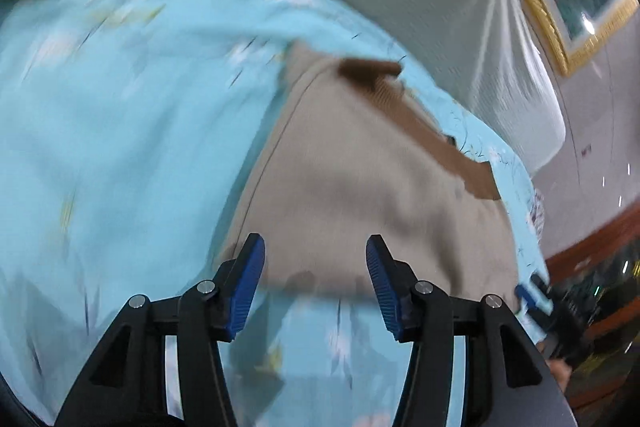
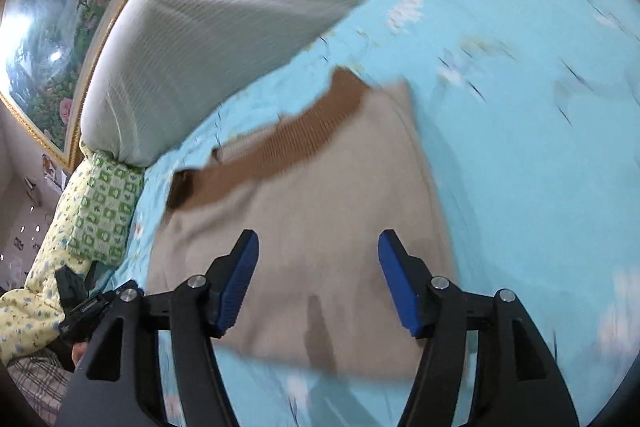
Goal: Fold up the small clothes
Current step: 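Open both tools and withdraw from the folded sweater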
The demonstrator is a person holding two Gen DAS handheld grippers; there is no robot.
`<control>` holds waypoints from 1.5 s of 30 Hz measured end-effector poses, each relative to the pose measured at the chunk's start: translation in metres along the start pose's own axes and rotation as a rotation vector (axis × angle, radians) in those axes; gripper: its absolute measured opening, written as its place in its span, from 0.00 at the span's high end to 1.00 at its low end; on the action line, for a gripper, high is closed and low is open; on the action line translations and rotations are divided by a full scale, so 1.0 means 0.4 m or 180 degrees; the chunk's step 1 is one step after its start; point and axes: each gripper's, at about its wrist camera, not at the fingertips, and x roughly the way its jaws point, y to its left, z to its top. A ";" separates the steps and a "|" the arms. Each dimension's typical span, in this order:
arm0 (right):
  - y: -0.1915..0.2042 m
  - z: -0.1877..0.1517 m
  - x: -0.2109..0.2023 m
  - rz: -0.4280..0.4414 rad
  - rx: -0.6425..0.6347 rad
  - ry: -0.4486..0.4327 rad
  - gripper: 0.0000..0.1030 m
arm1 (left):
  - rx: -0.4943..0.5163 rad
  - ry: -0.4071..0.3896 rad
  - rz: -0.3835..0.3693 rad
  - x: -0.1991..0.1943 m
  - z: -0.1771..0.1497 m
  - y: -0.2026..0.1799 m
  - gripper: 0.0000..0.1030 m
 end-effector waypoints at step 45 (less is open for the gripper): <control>0.042 -0.034 -0.092 0.0016 -0.0188 -0.0208 0.55 | 0.0982 -0.0085 -0.0338 0.006 0.017 -0.229 0.70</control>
